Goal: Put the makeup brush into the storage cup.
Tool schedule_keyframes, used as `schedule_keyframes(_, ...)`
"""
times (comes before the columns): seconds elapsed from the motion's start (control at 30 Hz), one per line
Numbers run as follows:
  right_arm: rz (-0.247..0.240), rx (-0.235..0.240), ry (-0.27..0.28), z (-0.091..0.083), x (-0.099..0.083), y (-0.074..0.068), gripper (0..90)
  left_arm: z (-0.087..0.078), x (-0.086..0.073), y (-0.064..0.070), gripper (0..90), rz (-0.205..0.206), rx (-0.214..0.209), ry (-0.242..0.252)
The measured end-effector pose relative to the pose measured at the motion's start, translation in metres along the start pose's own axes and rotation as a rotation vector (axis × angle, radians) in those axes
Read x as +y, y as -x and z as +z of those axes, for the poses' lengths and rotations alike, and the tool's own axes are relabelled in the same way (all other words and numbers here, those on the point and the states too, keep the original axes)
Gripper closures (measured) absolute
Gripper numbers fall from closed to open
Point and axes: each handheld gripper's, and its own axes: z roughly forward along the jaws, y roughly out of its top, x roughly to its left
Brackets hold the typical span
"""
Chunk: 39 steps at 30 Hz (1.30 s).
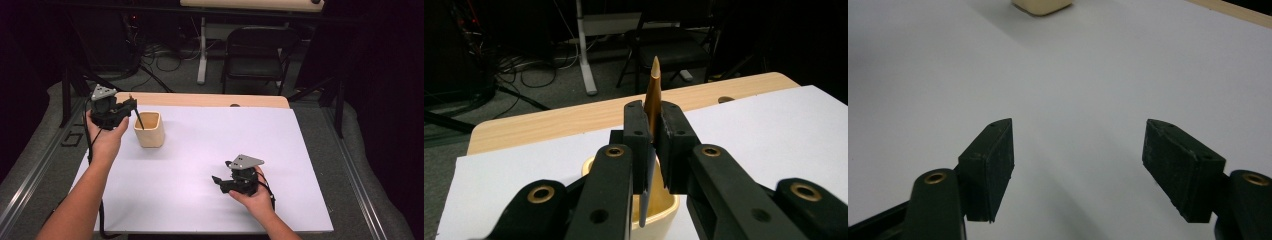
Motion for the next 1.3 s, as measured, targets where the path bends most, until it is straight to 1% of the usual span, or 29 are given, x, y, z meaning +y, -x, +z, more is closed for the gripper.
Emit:
schedule_keyframes(0.07,-0.001,0.000,-0.002,0.000,0.000,0.000,28.7,0.001,0.000,0.000,83.8,0.005,0.004,0.001)
schedule_keyframes(0.33,-0.001,0.001,0.000,0.000,0.000,0.000,28.8,0.004,0.001,-0.002,83.8,0.000,0.017,0.002)
schedule_keyframes(0.4,-0.003,0.001,-0.002,0.000,0.000,0.000,28.8,0.006,0.001,-0.003,83.8,0.003,0.021,0.002)
schedule_keyframes(0.5,-0.002,0.003,-0.002,0.000,0.000,0.000,28.9,0.008,0.002,-0.003,83.8,-0.003,0.026,-0.002)
schedule_keyframes(0.63,-0.004,0.003,-0.002,0.000,0.000,-0.001,28.9,0.013,0.002,-0.003,83.8,0.002,0.033,-0.003)
schedule_keyframes(0.77,-0.005,0.004,-0.002,0.000,0.000,0.000,28.9,0.018,0.002,-0.003,83.8,-0.005,0.041,-0.009)
schedule_keyframes(0.93,-0.005,0.004,0.000,0.000,0.000,-0.001,28.8,0.024,0.001,-0.003,83.8,-0.002,0.051,-0.021)
schedule_keyframes(1.3,-0.007,0.005,-0.001,0.000,0.000,-0.001,28.9,0.034,-0.001,-0.003,83.8,-0.004,0.055,-0.040)
